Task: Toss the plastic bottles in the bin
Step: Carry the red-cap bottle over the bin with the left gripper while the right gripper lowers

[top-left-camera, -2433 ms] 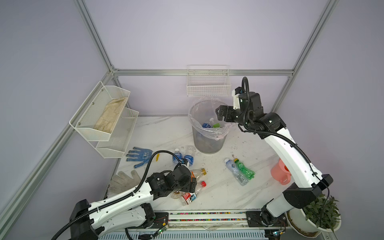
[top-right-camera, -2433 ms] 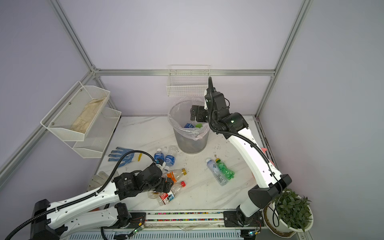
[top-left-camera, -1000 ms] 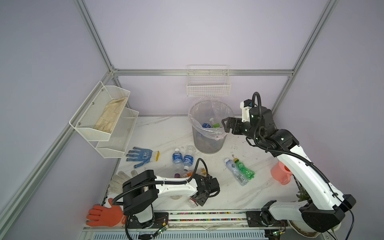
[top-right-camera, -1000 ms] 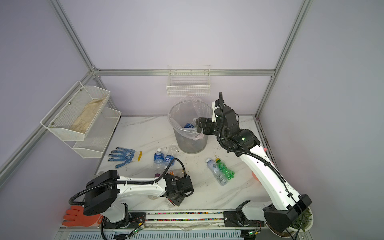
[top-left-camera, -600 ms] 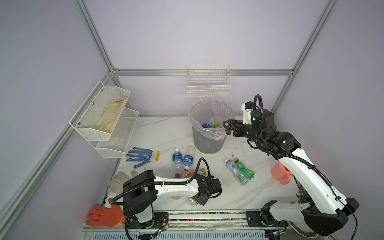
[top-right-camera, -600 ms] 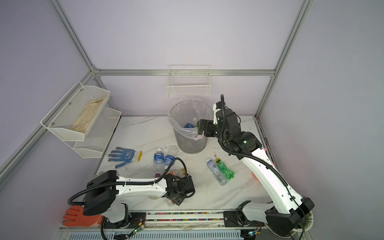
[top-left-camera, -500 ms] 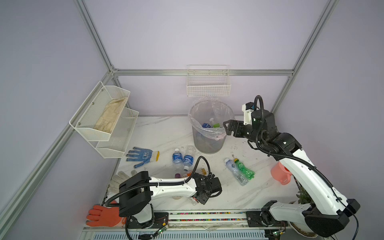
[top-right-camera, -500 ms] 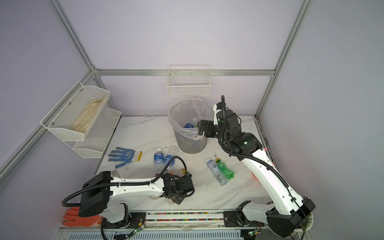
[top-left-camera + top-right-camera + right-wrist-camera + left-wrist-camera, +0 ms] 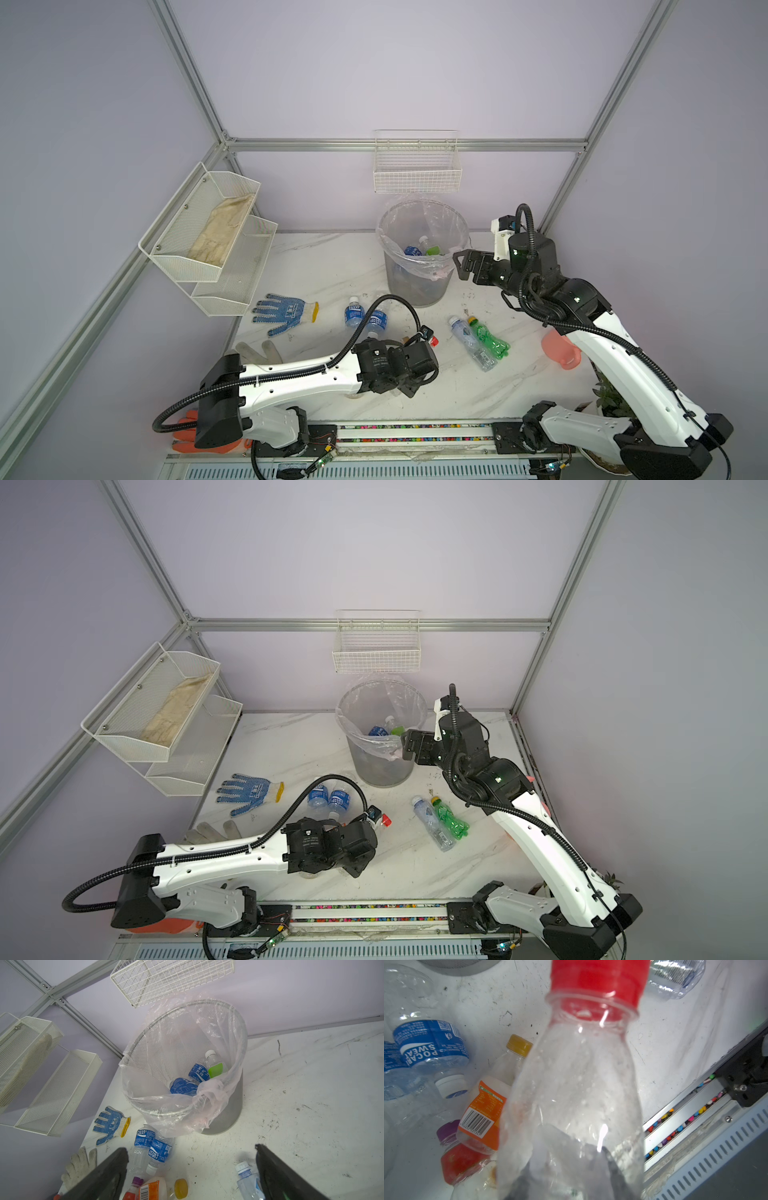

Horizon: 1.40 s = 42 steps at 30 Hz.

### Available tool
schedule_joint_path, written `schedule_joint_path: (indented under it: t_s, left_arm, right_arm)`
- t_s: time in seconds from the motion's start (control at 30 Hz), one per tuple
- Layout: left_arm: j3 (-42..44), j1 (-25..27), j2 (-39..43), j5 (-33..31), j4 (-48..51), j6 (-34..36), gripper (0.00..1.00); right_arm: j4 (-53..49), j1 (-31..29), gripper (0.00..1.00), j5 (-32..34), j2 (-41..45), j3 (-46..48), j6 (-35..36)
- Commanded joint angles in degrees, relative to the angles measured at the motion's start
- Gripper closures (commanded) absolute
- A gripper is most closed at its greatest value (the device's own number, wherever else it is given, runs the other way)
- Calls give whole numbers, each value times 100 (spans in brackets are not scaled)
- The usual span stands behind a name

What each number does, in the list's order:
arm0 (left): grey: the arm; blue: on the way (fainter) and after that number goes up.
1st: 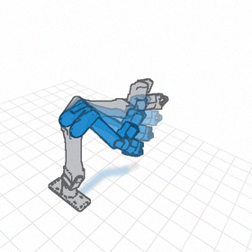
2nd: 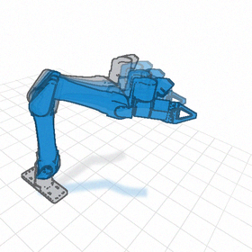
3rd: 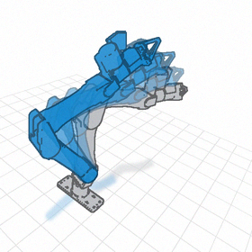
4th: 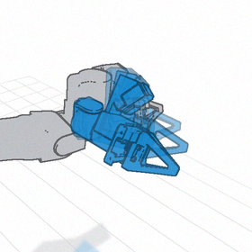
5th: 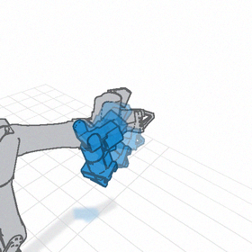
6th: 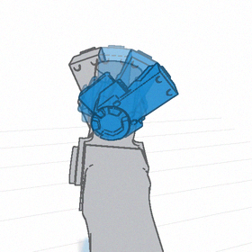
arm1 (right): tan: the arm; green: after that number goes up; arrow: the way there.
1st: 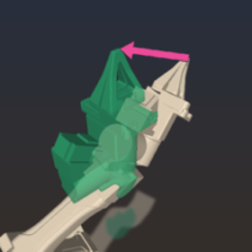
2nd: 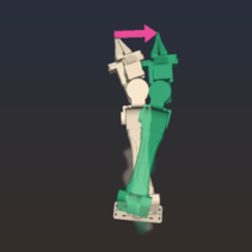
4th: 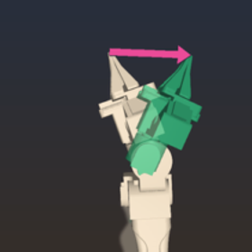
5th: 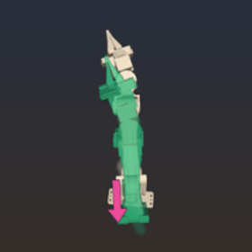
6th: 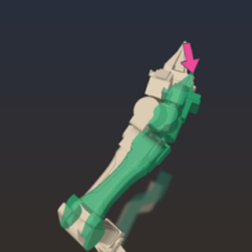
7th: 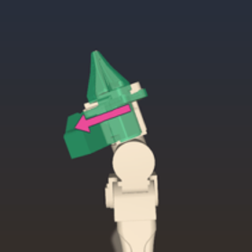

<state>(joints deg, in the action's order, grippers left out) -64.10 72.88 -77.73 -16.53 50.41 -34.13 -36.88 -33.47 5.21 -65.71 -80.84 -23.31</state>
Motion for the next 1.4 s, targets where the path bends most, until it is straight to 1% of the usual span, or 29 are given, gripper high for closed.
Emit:
schedule_joint_path:
  t_s: [0.0,0.17,0.3,0.33,0.4,0.43,0.5,0.53,0.57,0.6,0.67,0.8,0.9,1.07,1.23,1.37]
  left_arm:
    - [-678,27,327,-214,-208,269,76]
    - [-771,24,644,-311,-444,403,76]
    - [-716,31,970,-305,-758,501,76]
    - [-682,24,1059,-290,-861,527,76]
    - [-620,24,1257,-295,-1049,573,76]
    - [-592,24,1354,-305,-1140,598,76]
    - [-554,22,1523,-342,-1271,642,75]
    - [-543,24,1608,-373,-1332,661,75]
    - [-543,20,1678,-404,-1373,686,75]
    - [-551,24,1735,-426,-1408,700,75]
    - [-569,25,1858,-479,-1474,747,75]
    - [-604,24,2088,-630,-1584,823,74]
    - [-587,25,2273,-769,-1727,934,73]
    - [-595,16,2478,-944,-2013,1144,71]
    - [-723,-4,2500,-1095,-2118,1316,71]
    - [-878,-45,2473,-1169,-2219,1476,70]
  right_arm:
    - [87,-8,3,174,214,159,-59]
    - [124,-8,3,214,426,410,-97]
    - [267,-8,3,337,711,704,-264]
    - [339,-10,3,379,793,791,-323]
    - [392,-10,3,569,964,989,-758]
    - [402,-5,3,400,1042,1069,-885]
    - [731,-9,3,-592,1128,1229,-396]
    - [886,-10,3,-924,1153,1336,-365]
    - [972,-10,3,-1024,1160,1396,-425]
    - [1014,-7,3,-1040,1153,1446,-503]
    - [958,-9,3,-837,1123,1511,-688]
    - [807,-9,3,-785,1035,1584,-686]
    - [808,-10,3,-992,993,1687,-604]
    - [904,-7,3,-1064,1070,1977,-639]
    - [1151,-10,3,-1311,1209,2388,-697]
    - [1205,-13,3,-1378,1273,2654,-745]
